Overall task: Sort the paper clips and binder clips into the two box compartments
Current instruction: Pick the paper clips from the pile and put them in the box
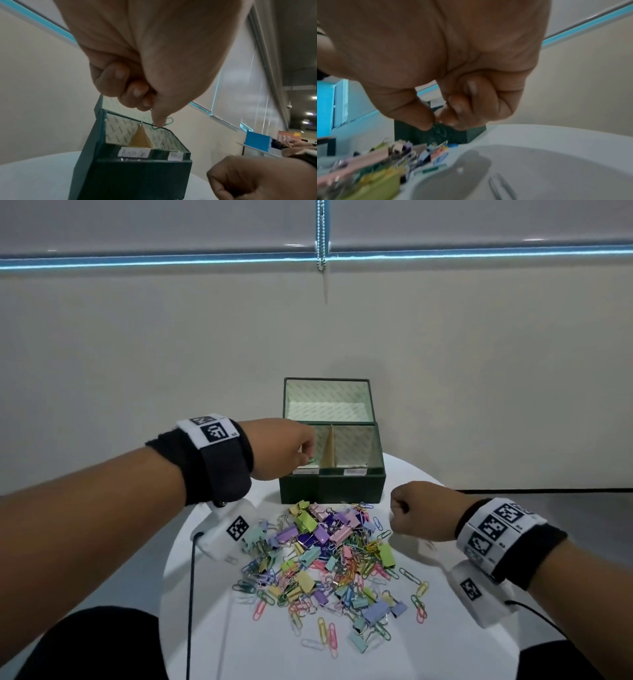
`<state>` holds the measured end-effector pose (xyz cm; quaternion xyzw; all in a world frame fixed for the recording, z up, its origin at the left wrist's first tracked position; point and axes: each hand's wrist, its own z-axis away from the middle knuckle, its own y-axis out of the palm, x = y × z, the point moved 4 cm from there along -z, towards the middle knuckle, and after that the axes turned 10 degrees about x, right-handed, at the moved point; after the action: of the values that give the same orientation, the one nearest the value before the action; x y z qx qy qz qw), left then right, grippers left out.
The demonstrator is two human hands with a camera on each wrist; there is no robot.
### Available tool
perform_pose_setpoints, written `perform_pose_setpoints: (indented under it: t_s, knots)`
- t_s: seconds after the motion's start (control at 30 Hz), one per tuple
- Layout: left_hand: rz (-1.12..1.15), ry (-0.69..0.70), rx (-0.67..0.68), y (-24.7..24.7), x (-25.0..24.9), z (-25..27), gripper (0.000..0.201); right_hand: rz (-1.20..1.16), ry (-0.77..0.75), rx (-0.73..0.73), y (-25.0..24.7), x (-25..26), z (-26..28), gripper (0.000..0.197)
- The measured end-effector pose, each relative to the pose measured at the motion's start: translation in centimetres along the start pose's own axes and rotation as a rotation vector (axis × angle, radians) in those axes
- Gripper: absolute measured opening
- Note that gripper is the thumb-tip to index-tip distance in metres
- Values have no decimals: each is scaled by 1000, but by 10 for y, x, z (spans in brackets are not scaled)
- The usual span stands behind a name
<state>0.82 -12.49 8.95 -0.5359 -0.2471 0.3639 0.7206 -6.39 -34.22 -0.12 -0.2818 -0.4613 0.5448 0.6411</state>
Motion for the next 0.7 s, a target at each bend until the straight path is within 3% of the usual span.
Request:
perform_pose_setpoints:
  t_s: [0.13,0.23,0.37,0.43,0.57,0.7]
  knots:
    - [-88,-15,62,-9,-2,3,10,-175,-47,-43,-25,-4,10,18]
    - [-97,-11,93,-13,1,14,9,-451,-86,-38,-36,-6,15,9]
    - [-78,-38,66,-17,12,31,9,-719,-97,12,-39,-3,10,26]
    - [-53,-58,38,-16,12,31,6,-667,-97,-10,-46,5,3,29]
    - [31,-70,-34,-3,2,13,9,-531,-102,-240,-71,25,-22,29]
    - [278,-69,-214,10,-8,-14,10,-383,-134,-249,-79,44,-38,40]
